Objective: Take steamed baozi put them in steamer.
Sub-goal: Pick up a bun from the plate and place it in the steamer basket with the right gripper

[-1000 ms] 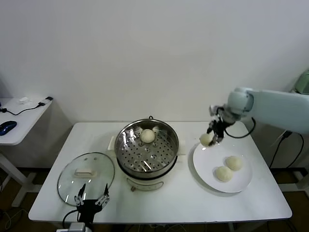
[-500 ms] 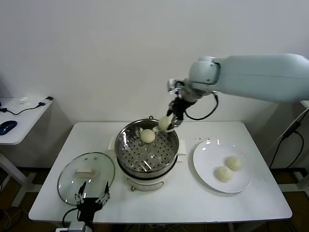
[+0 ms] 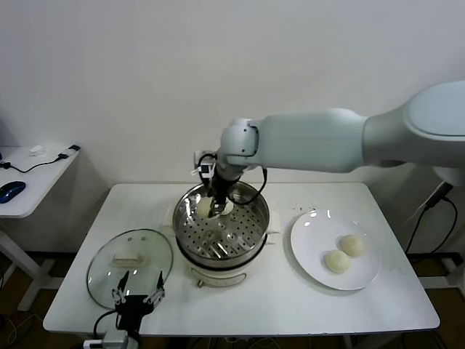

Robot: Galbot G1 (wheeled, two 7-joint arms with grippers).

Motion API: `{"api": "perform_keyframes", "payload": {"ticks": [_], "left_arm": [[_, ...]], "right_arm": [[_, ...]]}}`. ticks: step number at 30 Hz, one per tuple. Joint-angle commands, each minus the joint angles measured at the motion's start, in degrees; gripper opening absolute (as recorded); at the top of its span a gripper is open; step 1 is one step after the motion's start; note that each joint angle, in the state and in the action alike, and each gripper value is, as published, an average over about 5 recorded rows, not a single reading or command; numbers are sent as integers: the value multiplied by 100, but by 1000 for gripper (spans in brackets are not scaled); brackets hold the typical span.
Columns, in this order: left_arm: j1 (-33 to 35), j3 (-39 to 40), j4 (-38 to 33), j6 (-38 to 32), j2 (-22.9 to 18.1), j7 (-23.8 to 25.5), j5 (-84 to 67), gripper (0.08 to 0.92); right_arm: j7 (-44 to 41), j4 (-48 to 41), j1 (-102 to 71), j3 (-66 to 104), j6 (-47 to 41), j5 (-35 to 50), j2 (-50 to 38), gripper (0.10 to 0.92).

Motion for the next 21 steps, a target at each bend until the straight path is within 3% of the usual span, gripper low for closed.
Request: {"api": "perform_keyframes", "payload": {"ticks": [1,9,15,21], "left_arm": [[-9,3,21,-2,8,8,-13,823],[-39,5,38,8,17,10,-15,823],[-30,5,8,22,21,13,-15,823],[-12,19,-37,31,22,18,-15,823]], "right_arm": [[137,-692,-809,152,-84,-171,522,602],[205,-754,-949,159,-66,-241,556,605],[-120,-558,-575,132,256,-318,317,727],[-1158,-61,421,-235,1025,-590,-530,818]]}}
